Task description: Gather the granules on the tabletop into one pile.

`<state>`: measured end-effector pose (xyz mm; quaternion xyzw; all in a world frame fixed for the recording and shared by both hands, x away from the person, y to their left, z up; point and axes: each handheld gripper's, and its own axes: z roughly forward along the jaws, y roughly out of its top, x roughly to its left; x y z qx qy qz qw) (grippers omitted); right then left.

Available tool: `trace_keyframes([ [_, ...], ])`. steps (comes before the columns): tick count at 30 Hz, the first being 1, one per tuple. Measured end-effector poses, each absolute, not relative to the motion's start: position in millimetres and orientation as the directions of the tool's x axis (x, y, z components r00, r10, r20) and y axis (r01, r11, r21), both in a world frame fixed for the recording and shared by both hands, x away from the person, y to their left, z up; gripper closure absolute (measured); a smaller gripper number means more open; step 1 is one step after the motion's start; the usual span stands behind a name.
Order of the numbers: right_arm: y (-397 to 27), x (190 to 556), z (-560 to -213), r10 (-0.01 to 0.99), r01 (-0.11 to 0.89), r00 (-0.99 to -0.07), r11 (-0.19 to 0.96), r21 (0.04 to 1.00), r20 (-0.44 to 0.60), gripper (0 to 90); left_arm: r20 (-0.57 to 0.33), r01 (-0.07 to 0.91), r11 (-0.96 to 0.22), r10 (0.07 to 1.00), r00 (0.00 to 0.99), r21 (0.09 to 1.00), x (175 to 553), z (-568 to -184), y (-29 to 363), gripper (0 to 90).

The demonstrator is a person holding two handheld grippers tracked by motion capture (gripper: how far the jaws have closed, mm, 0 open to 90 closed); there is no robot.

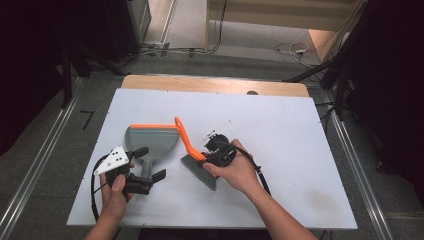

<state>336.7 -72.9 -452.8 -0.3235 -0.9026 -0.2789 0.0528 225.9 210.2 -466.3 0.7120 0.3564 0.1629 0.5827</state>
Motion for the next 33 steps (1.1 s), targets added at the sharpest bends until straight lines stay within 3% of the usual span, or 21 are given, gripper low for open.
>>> trace_keyframes([
  [33, -137.0, 375.2, -458.9, 0.740, 0.779, -0.604, 0.470, 0.415, 0.296, 67.9, -0.182, 0.321, -0.073, 0.697, 0.693, 0.944, 224.8, -466.7, 209.7, 0.0],
])
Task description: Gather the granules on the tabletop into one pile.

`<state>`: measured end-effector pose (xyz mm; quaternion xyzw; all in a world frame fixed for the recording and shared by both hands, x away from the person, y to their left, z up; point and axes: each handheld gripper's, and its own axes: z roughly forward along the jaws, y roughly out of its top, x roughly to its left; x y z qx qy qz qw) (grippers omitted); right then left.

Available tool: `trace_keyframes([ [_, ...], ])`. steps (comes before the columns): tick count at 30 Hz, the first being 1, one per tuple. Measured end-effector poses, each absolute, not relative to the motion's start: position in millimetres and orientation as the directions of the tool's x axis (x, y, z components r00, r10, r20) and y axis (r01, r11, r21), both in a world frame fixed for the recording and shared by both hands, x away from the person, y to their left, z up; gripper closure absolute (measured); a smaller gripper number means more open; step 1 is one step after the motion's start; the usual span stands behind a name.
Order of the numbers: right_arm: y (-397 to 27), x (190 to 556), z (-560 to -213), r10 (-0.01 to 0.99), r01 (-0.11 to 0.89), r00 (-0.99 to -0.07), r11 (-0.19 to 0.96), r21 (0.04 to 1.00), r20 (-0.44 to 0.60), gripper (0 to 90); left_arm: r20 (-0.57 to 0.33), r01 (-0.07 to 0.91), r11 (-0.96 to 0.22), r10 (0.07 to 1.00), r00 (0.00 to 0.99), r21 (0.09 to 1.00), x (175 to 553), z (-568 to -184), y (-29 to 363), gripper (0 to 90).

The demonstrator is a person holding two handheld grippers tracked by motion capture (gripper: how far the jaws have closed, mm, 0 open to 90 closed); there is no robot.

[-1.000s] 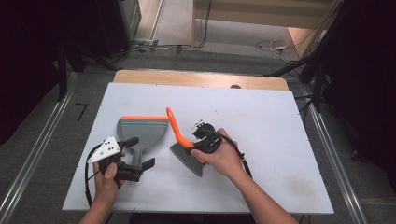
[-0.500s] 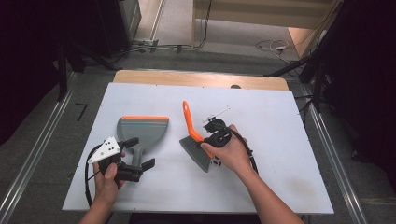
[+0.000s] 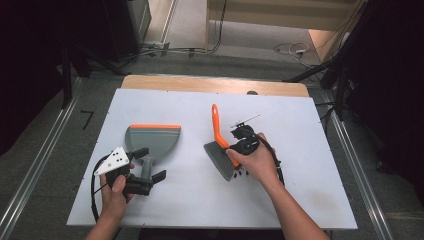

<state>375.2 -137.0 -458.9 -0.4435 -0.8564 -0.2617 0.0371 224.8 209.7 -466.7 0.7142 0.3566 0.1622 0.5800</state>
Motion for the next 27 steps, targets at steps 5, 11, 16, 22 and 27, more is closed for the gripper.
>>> trace_keyframes([
  [5, -144.0, 377.2, -459.0, 0.747, 0.783, -0.597, 0.461, 0.418, 0.293, 67.9, -0.183, 0.322, -0.072, 0.698, 0.693, 0.944, 224.9, -467.0, 209.4, 0.0],
  [11, -152.3, 380.0, -459.7, 0.759, 0.797, -0.576, 0.439, 0.416, 0.303, 67.8, -0.184, 0.323, -0.072, 0.697, 0.693, 0.944, 224.9, -467.2, 209.1, 0.0],
  [16, -157.3, 381.4, -459.5, 0.764, 0.801, -0.568, 0.429, 0.418, 0.306, 67.8, -0.182, 0.323, -0.075, 0.695, 0.695, 0.944, 225.1, -467.3, 208.7, 0.0],
  [22, -167.1, 384.0, -460.9, 0.771, 0.809, -0.554, 0.411, 0.420, 0.314, 67.7, -0.185, 0.324, -0.071, 0.698, 0.691, 0.944, 225.4, -467.6, 209.2, 0.0],
  [27, -174.3, 385.3, -460.6, 0.781, 0.819, -0.537, 0.393, 0.419, 0.318, 67.7, -0.186, 0.325, -0.071, 0.697, 0.692, 0.943, 225.4, -467.7, 208.7, 0.0],
])
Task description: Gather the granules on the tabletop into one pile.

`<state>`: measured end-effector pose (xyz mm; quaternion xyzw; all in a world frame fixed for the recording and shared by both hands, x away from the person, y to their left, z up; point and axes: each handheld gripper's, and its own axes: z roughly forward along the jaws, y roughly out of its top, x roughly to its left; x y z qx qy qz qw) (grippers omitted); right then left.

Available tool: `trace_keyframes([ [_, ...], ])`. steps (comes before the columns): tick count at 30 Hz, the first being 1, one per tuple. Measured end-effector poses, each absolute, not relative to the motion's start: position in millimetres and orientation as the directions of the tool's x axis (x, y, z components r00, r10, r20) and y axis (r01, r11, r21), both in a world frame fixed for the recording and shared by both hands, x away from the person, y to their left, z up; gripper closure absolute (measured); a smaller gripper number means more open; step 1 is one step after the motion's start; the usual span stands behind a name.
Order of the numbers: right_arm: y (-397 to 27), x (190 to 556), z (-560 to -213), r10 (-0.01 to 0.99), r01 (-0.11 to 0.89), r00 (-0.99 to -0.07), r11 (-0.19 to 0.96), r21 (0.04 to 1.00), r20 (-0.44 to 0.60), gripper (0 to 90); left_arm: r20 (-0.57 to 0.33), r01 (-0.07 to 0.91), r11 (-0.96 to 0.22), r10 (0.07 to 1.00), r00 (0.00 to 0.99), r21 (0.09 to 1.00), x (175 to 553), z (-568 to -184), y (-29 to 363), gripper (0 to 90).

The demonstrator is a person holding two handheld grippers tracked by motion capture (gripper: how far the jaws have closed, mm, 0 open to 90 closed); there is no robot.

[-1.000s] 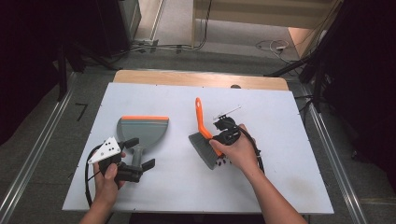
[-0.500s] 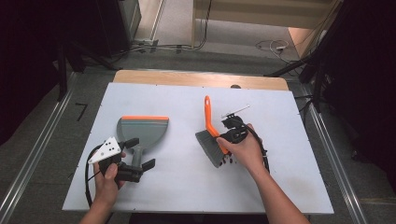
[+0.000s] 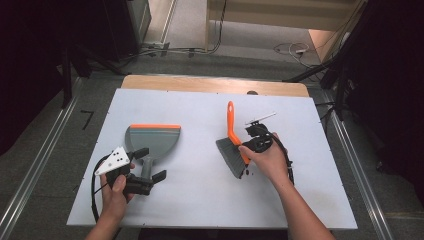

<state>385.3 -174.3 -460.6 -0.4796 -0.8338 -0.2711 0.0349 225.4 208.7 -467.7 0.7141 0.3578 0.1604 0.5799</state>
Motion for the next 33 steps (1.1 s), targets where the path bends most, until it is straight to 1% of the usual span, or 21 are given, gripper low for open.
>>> trace_keyframes([
  [23, -196.7, 391.5, -461.7, 0.802, 0.841, -0.494, 0.343, 0.417, 0.336, 67.6, -0.187, 0.327, -0.070, 0.700, 0.689, 0.943, 226.4, -467.8, 208.8, 0.0],
  [33, -194.3, 393.0, -456.3, 0.785, 0.849, -0.484, 0.313, 0.427, 0.386, 68.3, -0.192, 0.322, -0.058, 0.699, 0.689, 0.945, 226.0, -466.8, 209.6, 0.0],
])
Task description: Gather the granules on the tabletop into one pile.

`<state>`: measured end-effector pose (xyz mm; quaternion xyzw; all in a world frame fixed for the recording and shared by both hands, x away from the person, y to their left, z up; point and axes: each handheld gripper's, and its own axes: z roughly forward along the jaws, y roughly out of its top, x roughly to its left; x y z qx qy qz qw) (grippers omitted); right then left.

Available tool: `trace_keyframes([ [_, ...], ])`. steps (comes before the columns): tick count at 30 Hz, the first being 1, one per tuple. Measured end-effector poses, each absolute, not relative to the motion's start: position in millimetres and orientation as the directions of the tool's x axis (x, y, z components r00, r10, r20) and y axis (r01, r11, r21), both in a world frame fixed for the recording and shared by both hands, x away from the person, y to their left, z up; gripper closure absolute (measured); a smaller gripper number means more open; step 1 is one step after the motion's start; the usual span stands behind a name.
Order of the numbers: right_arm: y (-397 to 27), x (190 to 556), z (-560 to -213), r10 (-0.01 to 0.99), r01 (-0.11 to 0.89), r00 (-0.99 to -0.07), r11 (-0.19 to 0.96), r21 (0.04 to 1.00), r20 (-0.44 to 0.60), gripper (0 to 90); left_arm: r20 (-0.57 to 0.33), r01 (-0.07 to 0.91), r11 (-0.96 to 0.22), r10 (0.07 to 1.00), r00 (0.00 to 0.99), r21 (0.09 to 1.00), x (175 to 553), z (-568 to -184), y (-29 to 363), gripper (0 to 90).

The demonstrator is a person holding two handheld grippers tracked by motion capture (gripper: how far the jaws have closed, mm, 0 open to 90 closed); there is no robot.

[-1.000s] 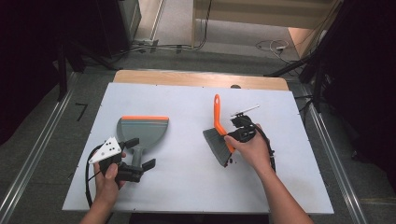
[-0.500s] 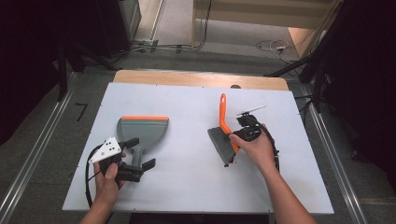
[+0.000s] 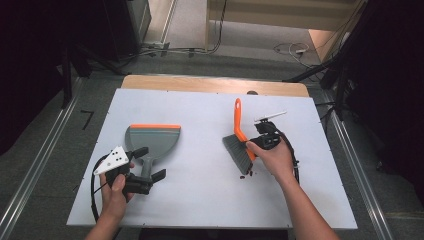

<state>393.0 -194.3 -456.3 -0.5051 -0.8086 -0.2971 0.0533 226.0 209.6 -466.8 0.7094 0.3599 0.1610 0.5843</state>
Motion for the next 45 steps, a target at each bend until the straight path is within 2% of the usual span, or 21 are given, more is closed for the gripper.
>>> trace_keyframes([
  [6, -189.2, 389.6, -443.9, 0.757, 0.826, -0.521, 0.330, 0.458, 0.395, 68.7, -0.190, 0.320, -0.057, 0.701, 0.688, 0.946, 226.2, -466.3, 210.0, 0.0],
  [10, -189.7, 383.4, -430.9, 0.717, 0.785, -0.581, 0.369, 0.497, 0.384, 68.7, -0.191, 0.320, -0.057, 0.700, 0.688, 0.946, 226.4, -466.7, 210.1, 0.0],
  [22, -214.5, 353.5, -406.5, 0.596, 0.598, -0.765, 0.518, 0.612, 0.245, 68.8, -0.191, 0.326, -0.063, 0.701, 0.687, 0.943, 228.4, -467.7, 209.1, 0.0],
  [32, -234.8, 322.6, -409.0, 0.488, 0.499, -0.851, 0.639, 0.585, 0.194, 68.9, -0.187, 0.325, -0.071, 0.696, 0.693, 0.943, 228.1, -467.5, 206.1, 0.0],
  [36, -231.6, 306.6, -413.8, 0.470, 0.450, -0.874, 0.686, 0.572, 0.124, 68.9, -0.188, 0.326, -0.068, 0.697, 0.692, 0.943, 228.0, -467.4, 206.1, 0.0],
  [40, -228.3, 298.8, -421.5, 0.413, 0.408, -0.902, 0.722, 0.559, 0.125, 68.9, -0.185, 0.326, -0.075, 0.696, 0.694, 0.943, 228.4, -467.6, 206.2, 0.0],
  [45, -222.6, 292.2, -430.7, 0.397, 0.390, -0.911, 0.742, 0.546, 0.111, 68.9, -0.186, 0.326, -0.074, 0.694, 0.695, 0.943, 228.3, -467.6, 206.2, 0.0],
])
